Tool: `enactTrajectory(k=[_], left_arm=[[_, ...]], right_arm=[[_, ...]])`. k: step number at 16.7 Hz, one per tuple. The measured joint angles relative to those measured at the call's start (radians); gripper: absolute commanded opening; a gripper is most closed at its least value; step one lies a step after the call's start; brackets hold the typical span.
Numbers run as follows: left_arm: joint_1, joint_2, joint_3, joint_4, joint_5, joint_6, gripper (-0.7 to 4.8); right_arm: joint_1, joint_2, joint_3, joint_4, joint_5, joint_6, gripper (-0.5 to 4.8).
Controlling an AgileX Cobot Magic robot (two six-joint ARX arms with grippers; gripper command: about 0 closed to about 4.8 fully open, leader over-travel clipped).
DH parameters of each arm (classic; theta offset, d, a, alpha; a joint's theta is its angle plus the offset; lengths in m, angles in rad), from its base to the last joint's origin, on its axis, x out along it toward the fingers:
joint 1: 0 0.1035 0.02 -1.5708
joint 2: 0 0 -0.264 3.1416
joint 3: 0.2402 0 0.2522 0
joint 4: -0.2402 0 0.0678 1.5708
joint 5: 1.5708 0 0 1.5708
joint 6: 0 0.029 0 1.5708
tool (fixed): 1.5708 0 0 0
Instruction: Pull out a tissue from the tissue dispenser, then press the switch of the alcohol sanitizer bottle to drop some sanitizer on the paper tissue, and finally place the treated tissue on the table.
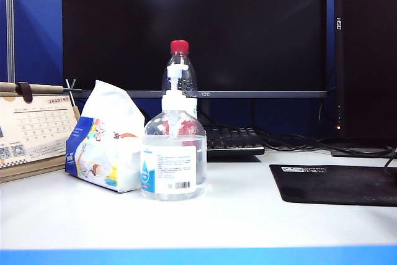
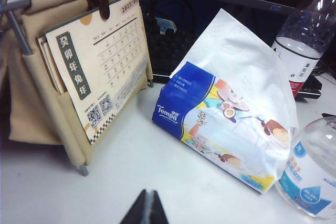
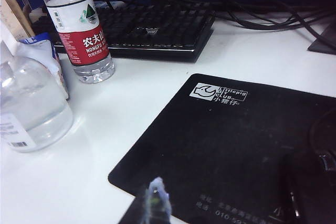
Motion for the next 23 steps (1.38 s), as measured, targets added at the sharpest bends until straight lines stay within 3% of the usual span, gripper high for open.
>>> enactTrajectory(k=[8,10,12,14,16,20,23], left_arm=[[0.0,0.0,0.0,0.0,0.002,-0.029,-0.02],[0.0,0.0,-0.001,0.029,0.071,-0.082,-0.01],[0.0,0.001,0.0,0.151,0.182,-0.124,0.05],[0.0,0.0,0.004,0.244,0.182,-0.191,0.64],[0.0,0.001,0.008,0.246,0.169,-0.214,0.82],[0.0,0.011,0.1,0.24,0.19,-0.224,0.82],[0.0,0.176,0.219,0.26,0.19,-0.186,0.83]], right_arm=[[0.0,0.0,0.0,0.002,-0.002,0.018,0.0],[0.0,0.0,0.0,0.004,-0.002,0.046,0.0],[0.0,0.0,0.0,0.032,-0.01,0.085,0.06],[0.0,0.0,0.0,0.097,-0.049,0.096,0.95],[0.0,0.0,0.0,0.173,-0.096,0.101,1.56],[0.0,0.001,0.0,0.307,-0.106,0.16,1.63],[0.0,0.015,0.0,0.366,-0.107,0.174,1.73]])
